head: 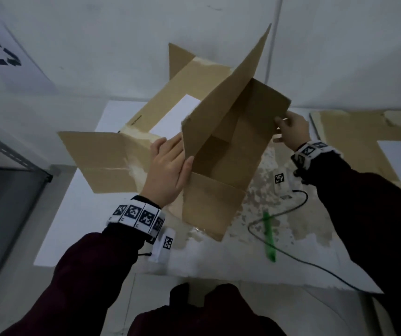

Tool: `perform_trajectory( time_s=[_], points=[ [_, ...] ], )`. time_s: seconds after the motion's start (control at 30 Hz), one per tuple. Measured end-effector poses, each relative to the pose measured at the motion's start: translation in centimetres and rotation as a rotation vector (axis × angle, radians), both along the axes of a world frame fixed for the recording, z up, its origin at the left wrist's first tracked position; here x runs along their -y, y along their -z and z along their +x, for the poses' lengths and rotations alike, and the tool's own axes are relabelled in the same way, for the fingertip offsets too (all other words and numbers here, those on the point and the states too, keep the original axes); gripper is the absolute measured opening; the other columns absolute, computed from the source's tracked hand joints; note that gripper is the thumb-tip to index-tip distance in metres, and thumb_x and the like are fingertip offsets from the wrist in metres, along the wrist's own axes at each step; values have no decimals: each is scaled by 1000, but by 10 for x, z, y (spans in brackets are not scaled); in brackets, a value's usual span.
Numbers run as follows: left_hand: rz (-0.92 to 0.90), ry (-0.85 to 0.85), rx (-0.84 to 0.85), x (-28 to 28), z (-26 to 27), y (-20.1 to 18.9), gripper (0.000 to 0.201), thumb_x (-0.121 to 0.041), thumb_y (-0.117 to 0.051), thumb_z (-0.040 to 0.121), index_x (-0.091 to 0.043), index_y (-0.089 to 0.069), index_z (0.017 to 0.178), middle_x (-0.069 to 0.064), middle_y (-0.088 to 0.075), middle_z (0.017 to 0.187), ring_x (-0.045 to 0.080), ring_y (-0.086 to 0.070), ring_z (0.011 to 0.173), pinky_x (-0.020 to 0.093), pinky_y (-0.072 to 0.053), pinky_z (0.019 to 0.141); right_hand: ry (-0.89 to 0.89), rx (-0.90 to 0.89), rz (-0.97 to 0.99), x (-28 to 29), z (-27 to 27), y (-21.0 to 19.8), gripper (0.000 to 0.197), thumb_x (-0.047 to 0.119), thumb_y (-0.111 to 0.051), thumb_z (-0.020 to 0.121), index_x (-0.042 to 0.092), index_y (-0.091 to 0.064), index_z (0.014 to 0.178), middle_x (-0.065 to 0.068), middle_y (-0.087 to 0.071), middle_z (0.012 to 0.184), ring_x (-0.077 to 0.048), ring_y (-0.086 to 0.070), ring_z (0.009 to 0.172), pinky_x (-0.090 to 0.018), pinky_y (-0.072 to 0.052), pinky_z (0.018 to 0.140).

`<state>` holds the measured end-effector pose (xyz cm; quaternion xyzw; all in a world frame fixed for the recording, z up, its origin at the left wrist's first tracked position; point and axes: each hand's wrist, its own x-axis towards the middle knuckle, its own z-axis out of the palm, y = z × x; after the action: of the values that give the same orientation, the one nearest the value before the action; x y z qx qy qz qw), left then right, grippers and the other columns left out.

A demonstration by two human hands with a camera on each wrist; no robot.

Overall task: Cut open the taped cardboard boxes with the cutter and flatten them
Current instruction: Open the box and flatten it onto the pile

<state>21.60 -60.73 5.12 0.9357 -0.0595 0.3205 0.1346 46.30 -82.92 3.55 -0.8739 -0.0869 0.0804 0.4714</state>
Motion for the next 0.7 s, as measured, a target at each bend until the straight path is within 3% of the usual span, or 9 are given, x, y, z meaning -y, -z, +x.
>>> perform_trajectory(
  time_s=[0.07,0.17,0.27,0.33,0.37,0.43,0.53,0.7],
  points=[
    [32,-14,-34,5,17,1,40,-23,-32,101,-5,-65,111,9,-66,117,27,-51,117,46,-32,99,26,-135,96,9,9,0,18,18,-51,96,7,-54,108,-19,-62,100,-32,-64,87,-52,-56,80],
    [109,-48,-22,20,39,4,39,-28,-35,101,-11,-63,122,6,-61,130,25,-49,125,47,-31,101,112,-234,146,16,-11,1,38,32,-54,94,10,-46,124,-17,-56,117,-29,-60,100,-43,-56,83],
    [162,-84,-18,39,56,10,36,-30,-43,98,-15,-64,123,7,-60,132,28,-51,125,46,-30,101,84,-371,385,24,-80,-1,43,46,-42,96,12,-50,121,-12,-60,112,-24,-62,100,-41,-54,85],
    [172,-118,-53,52,61,14,37,-31,-41,99,-16,-64,124,8,-59,132,30,-52,125,47,-31,100,-67,-552,543,27,-140,-5,47,54,-36,93,20,-57,118,-2,-67,108,-17,-66,96,-30,-54,82],
    [168,-133,-75,58,61,16,39,-33,-39,100,-16,-63,126,9,-59,133,30,-51,127,48,-31,100,-110,-581,569,29,-167,-4,48,55,-40,89,22,-60,118,4,-69,110,-13,-67,99,-25,-54,83],
    [148,-142,-122,69,54,20,43,-35,-35,101,-15,-59,130,10,-54,138,30,-46,131,50,-31,103,-90,-498,584,32,-207,-1,39,43,-54,84,21,-65,114,7,-71,110,-9,-66,103,-20,-53,84],
    [119,-141,-159,76,43,21,48,-40,-30,101,-16,-54,135,10,-49,143,29,-41,135,51,-28,107,-33,-386,577,31,-217,3,17,21,-57,90,19,-69,103,6,-73,101,-10,-68,98,-21,-55,81],
    [138,-120,-258,70,49,21,64,-59,-32,94,-19,-46,141,8,-41,149,28,-34,139,52,-22,110,-18,-423,538,34,-193,3,24,19,-59,90,12,-66,112,-1,-72,105,-14,-69,96,-25,-57,81]
  ],
)
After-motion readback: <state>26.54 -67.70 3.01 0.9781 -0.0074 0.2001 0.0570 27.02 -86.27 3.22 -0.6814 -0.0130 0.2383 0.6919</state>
